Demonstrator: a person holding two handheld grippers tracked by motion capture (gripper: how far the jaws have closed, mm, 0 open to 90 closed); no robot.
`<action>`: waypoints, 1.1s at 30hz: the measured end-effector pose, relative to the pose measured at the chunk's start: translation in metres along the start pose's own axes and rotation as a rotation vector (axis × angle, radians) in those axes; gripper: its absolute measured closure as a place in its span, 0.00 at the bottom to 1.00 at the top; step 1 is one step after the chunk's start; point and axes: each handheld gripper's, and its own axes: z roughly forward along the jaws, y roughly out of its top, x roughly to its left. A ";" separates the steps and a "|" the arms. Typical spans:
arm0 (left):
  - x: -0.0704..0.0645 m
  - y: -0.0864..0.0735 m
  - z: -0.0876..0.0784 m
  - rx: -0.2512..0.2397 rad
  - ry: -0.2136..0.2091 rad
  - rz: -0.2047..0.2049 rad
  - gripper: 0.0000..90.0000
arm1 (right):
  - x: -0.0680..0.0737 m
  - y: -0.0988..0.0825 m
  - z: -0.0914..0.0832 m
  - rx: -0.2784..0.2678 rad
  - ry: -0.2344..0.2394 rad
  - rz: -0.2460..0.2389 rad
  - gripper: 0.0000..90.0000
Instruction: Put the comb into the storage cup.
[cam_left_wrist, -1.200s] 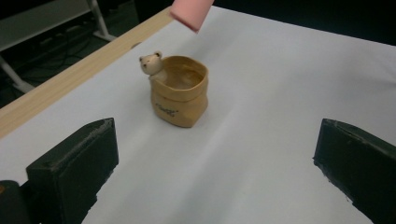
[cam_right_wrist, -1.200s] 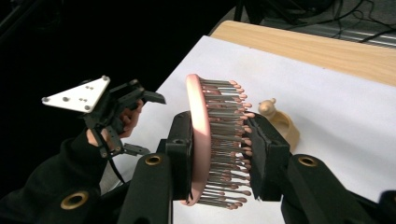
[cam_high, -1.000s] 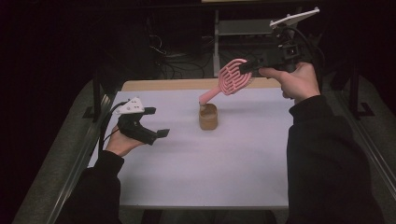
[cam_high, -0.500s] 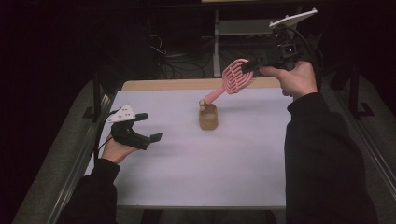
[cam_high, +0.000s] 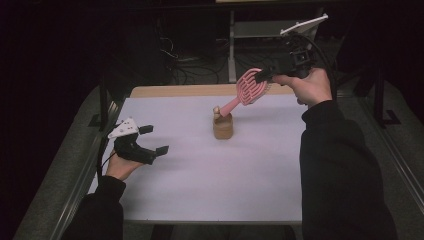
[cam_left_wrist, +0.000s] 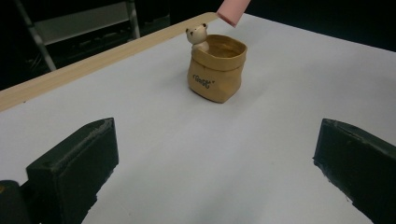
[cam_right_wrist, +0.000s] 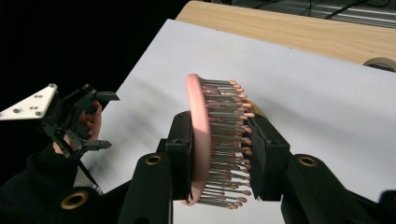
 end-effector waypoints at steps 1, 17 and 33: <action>0.000 -0.002 0.000 0.001 0.001 -0.003 0.00 | -0.001 0.000 0.001 0.001 -0.003 0.001 0.71; 0.002 -0.023 -0.004 -0.039 0.000 -0.023 0.00 | -0.014 -0.007 0.018 0.036 -0.015 0.019 0.71; 0.007 -0.047 -0.017 -0.045 0.030 -0.064 0.00 | -0.017 -0.007 0.038 0.070 -0.031 0.028 0.71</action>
